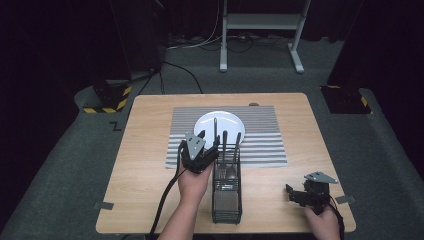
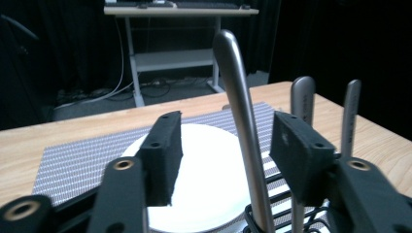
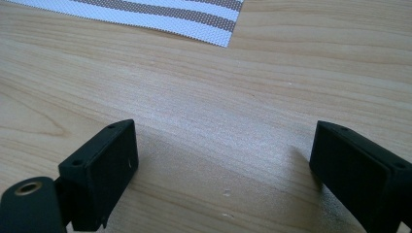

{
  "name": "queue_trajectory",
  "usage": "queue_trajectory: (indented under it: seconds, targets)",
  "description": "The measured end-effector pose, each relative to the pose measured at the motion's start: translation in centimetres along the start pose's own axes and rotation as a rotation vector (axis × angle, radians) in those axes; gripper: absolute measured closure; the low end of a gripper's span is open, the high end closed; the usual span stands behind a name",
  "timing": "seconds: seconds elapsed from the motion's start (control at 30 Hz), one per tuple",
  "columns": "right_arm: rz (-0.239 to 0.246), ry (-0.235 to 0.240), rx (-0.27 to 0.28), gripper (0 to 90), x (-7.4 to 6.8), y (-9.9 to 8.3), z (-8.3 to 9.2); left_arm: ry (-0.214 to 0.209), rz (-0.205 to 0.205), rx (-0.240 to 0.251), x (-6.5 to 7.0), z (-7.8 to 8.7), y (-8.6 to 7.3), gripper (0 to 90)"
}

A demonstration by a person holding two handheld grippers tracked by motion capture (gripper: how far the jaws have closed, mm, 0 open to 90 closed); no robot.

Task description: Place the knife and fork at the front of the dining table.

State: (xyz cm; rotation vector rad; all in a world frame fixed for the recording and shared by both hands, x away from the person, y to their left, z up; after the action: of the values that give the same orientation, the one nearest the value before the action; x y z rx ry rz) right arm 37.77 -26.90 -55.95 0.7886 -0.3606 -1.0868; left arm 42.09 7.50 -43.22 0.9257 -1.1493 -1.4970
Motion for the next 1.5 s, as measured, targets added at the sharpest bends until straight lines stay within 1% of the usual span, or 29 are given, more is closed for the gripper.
queue_trajectory:
  seconds: [0.1, 0.13, 0.2, 0.23, 0.27, 0.37, 0.4, 0.53, 0.63, 0.67, 0.8, 1.0, 1.17, 1.2, 1.5]
  targets:
    - [0.000, 0.000, 0.000, 9.9, 0.0, 0.0, 0.0, 0.001, -0.006, -0.007, 0.3, -0.1, -0.2, 53.6]
    - [0.000, 0.000, 0.000, 9.9, 0.0, 0.0, 0.0, 0.012, -0.032, -0.002, 0.6, -0.1, -0.3, 56.2]
    - [0.000, 0.000, 0.000, 9.9, 0.0, 0.0, 0.0, 0.014, -0.035, -0.002, 0.7, -0.1, -0.4, 60.7]
    - [0.000, 0.000, 0.000, 9.9, 0.0, 0.0, 0.0, 0.017, -0.041, -0.003, 0.7, -0.1, -0.4, 60.7]
    - [-0.001, -0.001, -0.001, 9.9, 0.0, 0.0, 0.0, 0.017, -0.041, -0.006, 0.9, -0.1, -0.5, 65.5]
    - [0.001, 0.000, 0.000, 9.9, 0.0, 0.0, 0.0, 0.012, -0.039, -0.011, 1.0, -0.2, -0.6, 69.8]
    - [0.001, 0.000, 0.000, 9.9, 0.0, 0.0, 0.0, 0.012, -0.036, -0.012, 1.1, -0.2, -0.6, 69.8]
    - [0.001, -0.001, -0.001, 9.9, 0.0, 0.0, 0.0, 0.018, -0.038, -0.019, 1.4, -0.4, -0.8, 74.9]
    - [0.003, -0.002, -0.001, 9.9, 0.0, 0.0, 0.0, 0.022, -0.033, -0.020, 1.5, -0.4, -0.9, 76.0]
    - [0.004, -0.002, -0.001, 9.9, 0.0, 0.0, 0.0, 0.021, -0.026, -0.022, 1.4, -0.4, -0.8, 76.4]
    - [0.004, -0.002, -0.001, 9.9, 0.0, 0.0, 0.0, 0.032, -0.022, -0.020, 1.5, -0.4, -0.9, 77.0]
    - [0.004, -0.002, -0.001, 9.9, 0.0, 0.0, 0.1, 0.028, -0.010, -0.021, 1.5, -0.4, -0.8, 77.6]
    - [0.004, -0.002, 0.001, 9.9, 0.0, 0.0, 0.0, 0.012, -0.001, -0.017, 1.6, -0.3, -0.7, 78.5]
    - [0.004, -0.001, -0.001, 9.9, 0.0, 0.0, 0.1, 0.000, 0.005, -0.016, 1.6, -0.3, -0.7, 78.7]
    - [0.004, -0.002, 0.001, 9.9, 0.0, 0.0, 0.0, -0.037, 0.025, -0.011, 1.9, -0.1, -0.6, 79.7]
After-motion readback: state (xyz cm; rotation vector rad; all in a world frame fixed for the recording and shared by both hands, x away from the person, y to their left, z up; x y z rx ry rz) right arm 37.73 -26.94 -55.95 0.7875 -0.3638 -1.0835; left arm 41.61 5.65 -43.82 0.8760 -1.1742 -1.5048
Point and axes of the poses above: each handheld gripper's, and its own axes: z roughly backward along the jaws, y roughly out of its top, x roughly to its right, the point moved 5 cm from there along -z, roughly forward along the jaws, and after that the axes turned 10 degrees about y, right-handed, at the moved point
